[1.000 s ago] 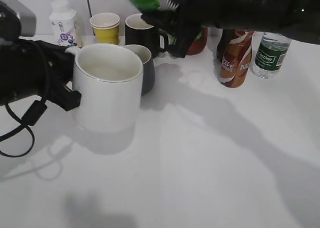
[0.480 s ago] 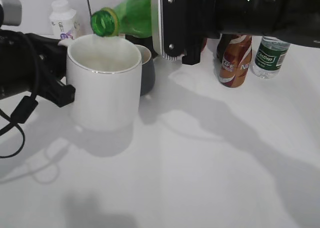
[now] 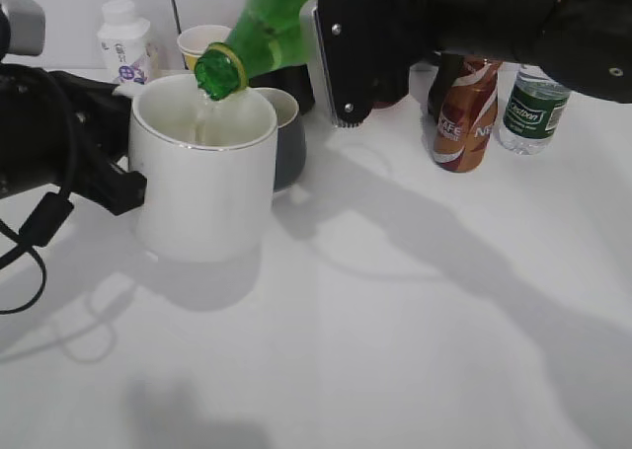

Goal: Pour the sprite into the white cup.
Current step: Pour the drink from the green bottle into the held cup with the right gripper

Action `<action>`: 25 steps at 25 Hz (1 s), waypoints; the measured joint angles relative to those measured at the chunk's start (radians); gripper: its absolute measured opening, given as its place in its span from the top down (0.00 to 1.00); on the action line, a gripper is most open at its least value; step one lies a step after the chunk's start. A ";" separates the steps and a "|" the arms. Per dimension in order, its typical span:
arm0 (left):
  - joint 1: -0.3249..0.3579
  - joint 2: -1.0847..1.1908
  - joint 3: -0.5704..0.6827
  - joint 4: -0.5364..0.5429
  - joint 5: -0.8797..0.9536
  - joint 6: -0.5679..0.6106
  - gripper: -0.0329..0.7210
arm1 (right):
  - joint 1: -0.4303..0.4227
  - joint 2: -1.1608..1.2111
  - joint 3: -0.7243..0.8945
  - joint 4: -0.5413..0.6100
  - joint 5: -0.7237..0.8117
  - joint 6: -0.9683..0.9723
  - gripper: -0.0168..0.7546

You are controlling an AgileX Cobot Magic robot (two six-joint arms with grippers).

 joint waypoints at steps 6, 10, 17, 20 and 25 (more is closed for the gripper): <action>0.000 0.000 0.000 0.000 0.000 0.000 0.90 | 0.000 0.000 0.000 0.076 -0.053 -0.133 0.44; 0.000 0.000 0.000 0.000 0.002 0.000 0.90 | 0.000 0.000 0.000 0.080 -0.053 -0.147 0.44; 0.000 0.000 0.000 0.000 0.003 0.000 0.90 | 0.000 0.000 0.000 0.092 -0.053 -0.146 0.44; 0.000 0.000 0.000 0.000 0.003 0.000 0.90 | 0.000 0.000 0.000 0.094 -0.052 -0.091 0.44; 0.000 0.000 0.000 0.000 -0.001 0.000 0.90 | 0.000 0.000 0.005 0.087 -0.023 0.078 0.44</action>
